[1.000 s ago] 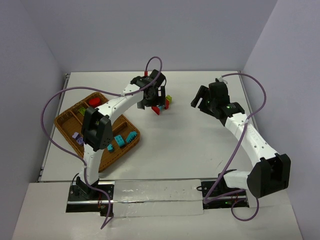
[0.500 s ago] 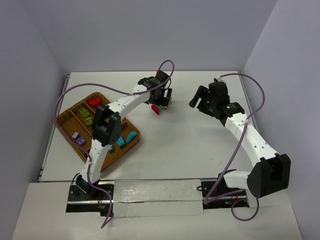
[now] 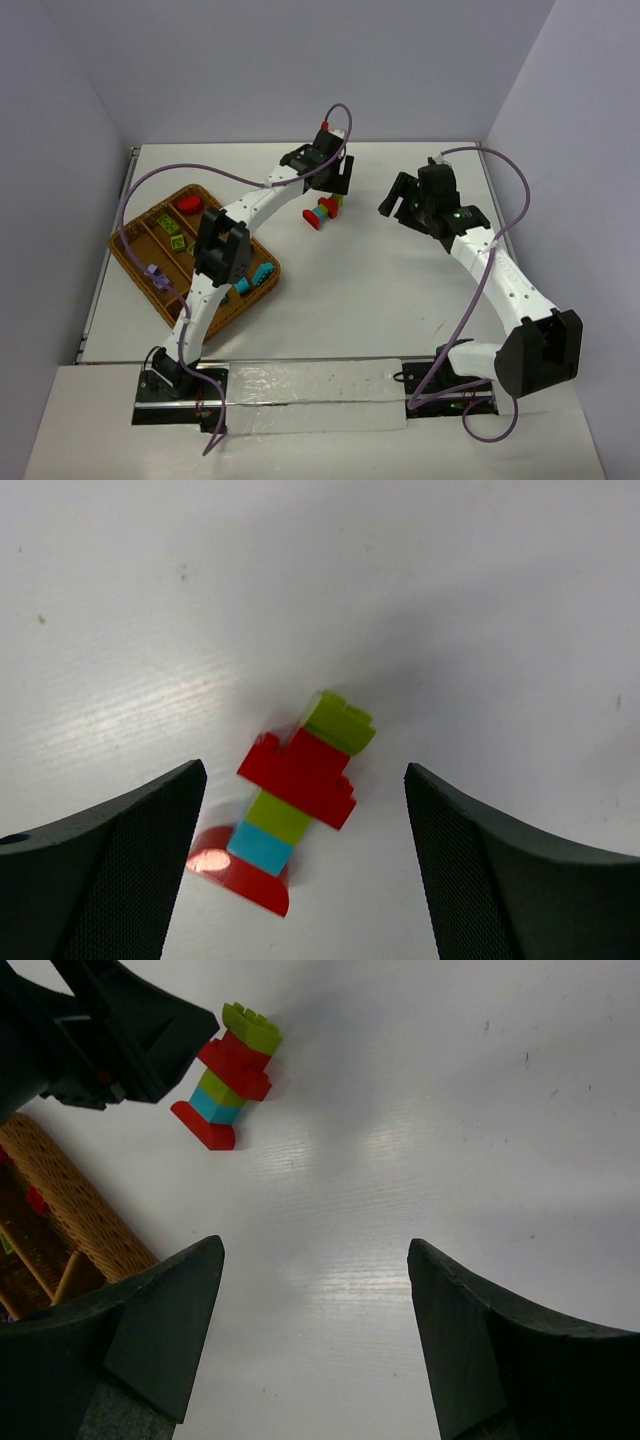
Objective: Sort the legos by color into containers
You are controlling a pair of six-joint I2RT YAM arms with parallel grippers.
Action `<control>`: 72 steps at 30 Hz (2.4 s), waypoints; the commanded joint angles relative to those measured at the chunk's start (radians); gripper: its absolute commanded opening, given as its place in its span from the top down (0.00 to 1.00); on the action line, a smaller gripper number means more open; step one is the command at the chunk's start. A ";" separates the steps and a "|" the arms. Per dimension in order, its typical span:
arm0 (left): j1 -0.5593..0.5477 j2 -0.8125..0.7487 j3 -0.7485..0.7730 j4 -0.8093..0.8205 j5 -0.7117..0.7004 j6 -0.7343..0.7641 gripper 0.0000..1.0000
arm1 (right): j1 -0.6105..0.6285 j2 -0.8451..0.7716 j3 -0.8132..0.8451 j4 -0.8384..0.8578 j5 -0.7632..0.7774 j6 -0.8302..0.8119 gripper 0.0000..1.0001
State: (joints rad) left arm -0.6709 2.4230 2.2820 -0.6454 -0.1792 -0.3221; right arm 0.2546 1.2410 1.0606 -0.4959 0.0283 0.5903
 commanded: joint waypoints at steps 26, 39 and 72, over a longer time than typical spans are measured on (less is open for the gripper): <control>-0.031 0.099 -0.018 0.257 0.098 0.216 0.27 | -0.005 -0.063 -0.008 -0.047 0.038 -0.029 0.18; -0.033 0.106 -0.026 0.241 0.107 0.204 0.31 | -0.005 -0.051 -0.001 -0.048 0.031 -0.027 0.18; -0.008 0.071 0.075 0.078 -0.040 0.076 1.00 | -0.005 -0.066 -0.005 -0.045 0.011 -0.023 0.18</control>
State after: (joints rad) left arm -0.6999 2.5309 2.2372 -0.4756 -0.1668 -0.1135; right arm 0.2546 1.1881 1.0397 -0.5477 0.0434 0.5682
